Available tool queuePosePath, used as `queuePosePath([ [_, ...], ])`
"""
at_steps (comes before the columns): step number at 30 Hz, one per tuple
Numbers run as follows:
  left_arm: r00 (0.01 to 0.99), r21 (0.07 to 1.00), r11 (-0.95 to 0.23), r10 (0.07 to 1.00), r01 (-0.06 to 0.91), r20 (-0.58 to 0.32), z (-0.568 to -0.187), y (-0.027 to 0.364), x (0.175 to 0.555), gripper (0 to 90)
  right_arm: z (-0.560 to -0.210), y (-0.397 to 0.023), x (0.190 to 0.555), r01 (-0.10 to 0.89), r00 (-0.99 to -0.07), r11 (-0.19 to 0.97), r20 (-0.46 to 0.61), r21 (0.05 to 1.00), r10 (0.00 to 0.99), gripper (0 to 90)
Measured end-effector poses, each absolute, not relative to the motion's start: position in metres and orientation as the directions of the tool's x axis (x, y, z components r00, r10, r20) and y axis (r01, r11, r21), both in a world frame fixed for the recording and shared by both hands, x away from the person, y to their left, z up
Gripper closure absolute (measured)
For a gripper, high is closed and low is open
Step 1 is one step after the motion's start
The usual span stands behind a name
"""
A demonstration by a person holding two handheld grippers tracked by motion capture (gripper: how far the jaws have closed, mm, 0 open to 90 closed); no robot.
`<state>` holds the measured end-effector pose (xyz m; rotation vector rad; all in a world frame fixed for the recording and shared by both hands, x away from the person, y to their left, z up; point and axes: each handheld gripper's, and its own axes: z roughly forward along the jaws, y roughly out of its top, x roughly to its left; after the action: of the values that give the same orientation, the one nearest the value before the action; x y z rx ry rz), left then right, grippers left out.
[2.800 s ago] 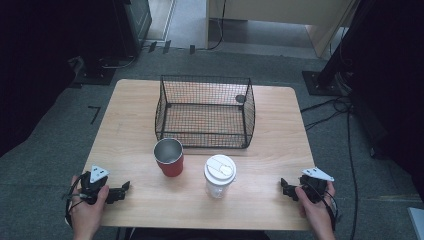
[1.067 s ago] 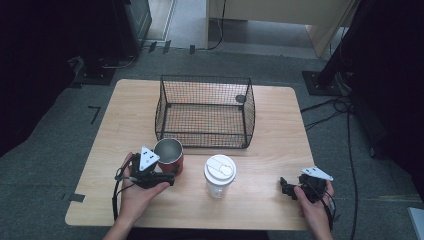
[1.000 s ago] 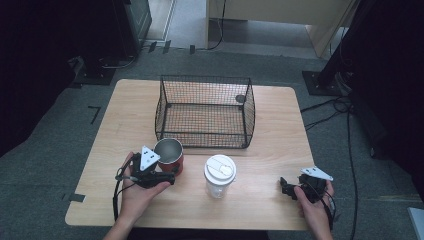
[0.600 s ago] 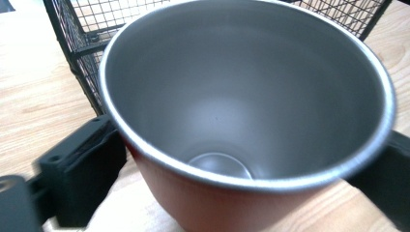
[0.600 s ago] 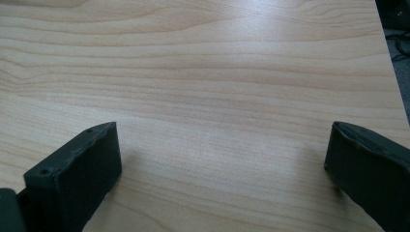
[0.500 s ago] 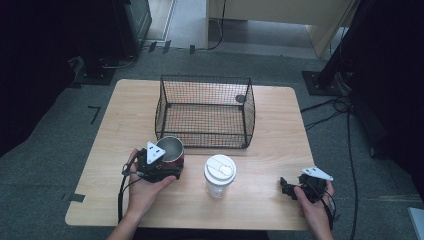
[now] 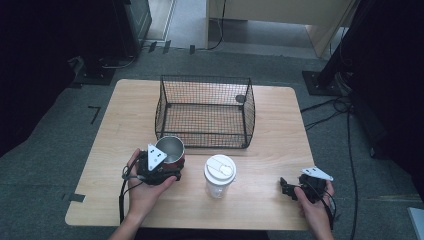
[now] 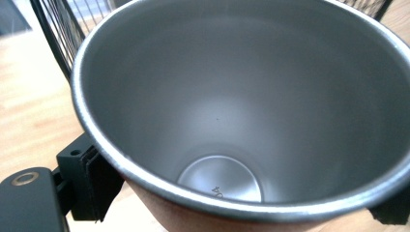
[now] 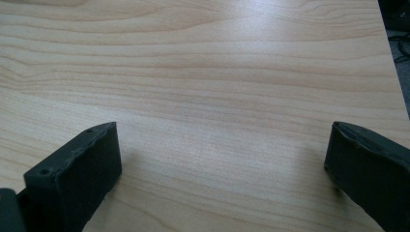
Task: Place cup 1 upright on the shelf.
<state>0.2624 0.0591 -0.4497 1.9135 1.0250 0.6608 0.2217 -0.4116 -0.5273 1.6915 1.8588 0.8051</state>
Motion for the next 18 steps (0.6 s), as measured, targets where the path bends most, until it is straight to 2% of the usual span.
queuePosePath([
  [9,0.554,0.911,-0.268,0.831,0.313,0.054,-0.412,0.061,0.252,8.2,-0.527,-0.412,0.222,0.7,-0.105,0.054,0.028,0.712,0.994,0.0],
  [18,0.562,0.941,-0.223,0.826,0.255,0.044,-0.382,0.06,0.26,8.2,-0.527,-0.411,0.222,0.7,-0.109,0.056,0.029,0.712,0.994,0.0],
])
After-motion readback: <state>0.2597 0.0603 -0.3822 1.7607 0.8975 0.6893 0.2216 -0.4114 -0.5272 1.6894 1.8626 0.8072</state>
